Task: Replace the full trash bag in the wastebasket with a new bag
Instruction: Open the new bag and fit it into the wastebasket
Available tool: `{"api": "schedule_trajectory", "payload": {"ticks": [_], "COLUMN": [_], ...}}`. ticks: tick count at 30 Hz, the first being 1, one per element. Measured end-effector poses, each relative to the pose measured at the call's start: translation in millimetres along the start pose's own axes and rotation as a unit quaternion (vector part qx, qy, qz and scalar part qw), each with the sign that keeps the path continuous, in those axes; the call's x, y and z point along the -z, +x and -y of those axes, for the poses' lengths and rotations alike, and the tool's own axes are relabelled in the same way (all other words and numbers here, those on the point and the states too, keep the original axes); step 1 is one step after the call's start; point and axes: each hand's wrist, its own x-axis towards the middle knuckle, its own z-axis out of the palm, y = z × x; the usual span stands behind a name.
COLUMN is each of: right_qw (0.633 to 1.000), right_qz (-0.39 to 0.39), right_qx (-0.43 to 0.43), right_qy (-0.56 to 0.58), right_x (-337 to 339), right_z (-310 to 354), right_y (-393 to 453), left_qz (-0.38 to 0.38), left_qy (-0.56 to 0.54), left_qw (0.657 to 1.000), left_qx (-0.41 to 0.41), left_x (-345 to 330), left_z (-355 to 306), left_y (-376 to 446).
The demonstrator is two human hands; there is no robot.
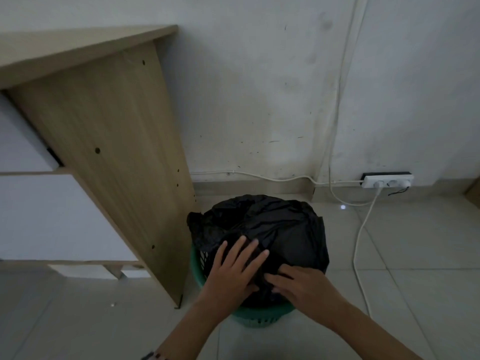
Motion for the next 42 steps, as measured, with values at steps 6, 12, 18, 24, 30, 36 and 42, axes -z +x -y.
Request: {"api": "schedule_trajectory", "payload": {"ticks": [6,12,18,24,30,36,42], "right_qw": [0.995,0.975,0.951,0.897,0.778,0.787,0.748], "right_qz": [0.054,0.105,0.071,-0.061,-0.039,-0.008,0.053], "right_qx": [-0.082,-0.194,-0.3,-0.42,-0.562,-0.578,-0.618], "right_qy": [0.026,-0.041,0.004,0.127,0.278,0.214,0.236], "right_x": [-5,-9,-10,-8,-10,-20,-27], "right_z": [-5,-3,11,-3,-41,-75,-68], "right_y": [-22,-56,-72,-66,-20,-25,-48], "left_qz": [-0.003,0.048,0.15,-0.058,-0.006,-0.039,-0.001], "left_qy": [-0.023,-0.088,-0.236,-0.244,-0.462,-0.499,-0.527], "left_qw": [0.999,0.994,0.944,0.874,0.644,0.557,0.536], "left_qx": [-0.045,0.033,0.174,0.416,0.61,0.663,0.66], "left_x": [-11,-2,-2,13,-5,-15,-19], "left_z": [8,2,-9,2,15,19,16], "left_y": [-34,-79,-107,-87,-57,-56,-54]}}
